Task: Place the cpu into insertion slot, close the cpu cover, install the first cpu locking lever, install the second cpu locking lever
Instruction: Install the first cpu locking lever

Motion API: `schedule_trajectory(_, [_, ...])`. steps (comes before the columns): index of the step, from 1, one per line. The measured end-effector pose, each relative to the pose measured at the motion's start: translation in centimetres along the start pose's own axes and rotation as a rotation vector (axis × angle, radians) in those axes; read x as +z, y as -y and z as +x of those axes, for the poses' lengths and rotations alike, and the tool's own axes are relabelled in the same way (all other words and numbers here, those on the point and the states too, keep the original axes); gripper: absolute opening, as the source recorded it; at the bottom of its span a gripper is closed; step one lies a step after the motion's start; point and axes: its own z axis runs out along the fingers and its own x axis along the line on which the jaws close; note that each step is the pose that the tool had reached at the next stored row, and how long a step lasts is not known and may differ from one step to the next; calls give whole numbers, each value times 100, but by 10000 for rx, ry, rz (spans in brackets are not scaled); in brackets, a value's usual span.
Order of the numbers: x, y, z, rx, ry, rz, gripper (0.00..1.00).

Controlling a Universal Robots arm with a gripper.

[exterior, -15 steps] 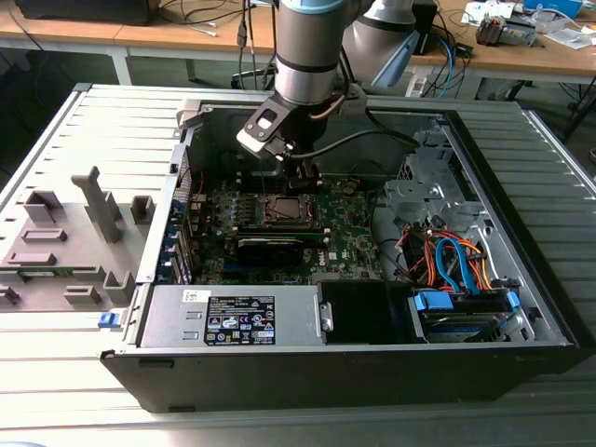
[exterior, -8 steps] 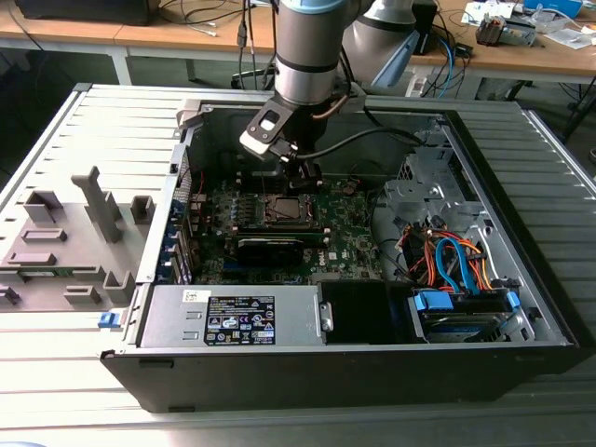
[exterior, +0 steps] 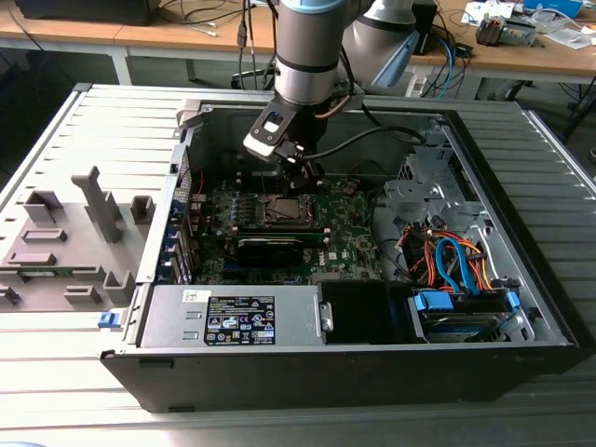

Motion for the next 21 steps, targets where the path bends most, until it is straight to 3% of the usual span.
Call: schedule_trajectory(21, [0, -9, -5, -527, 7, -8, 11])
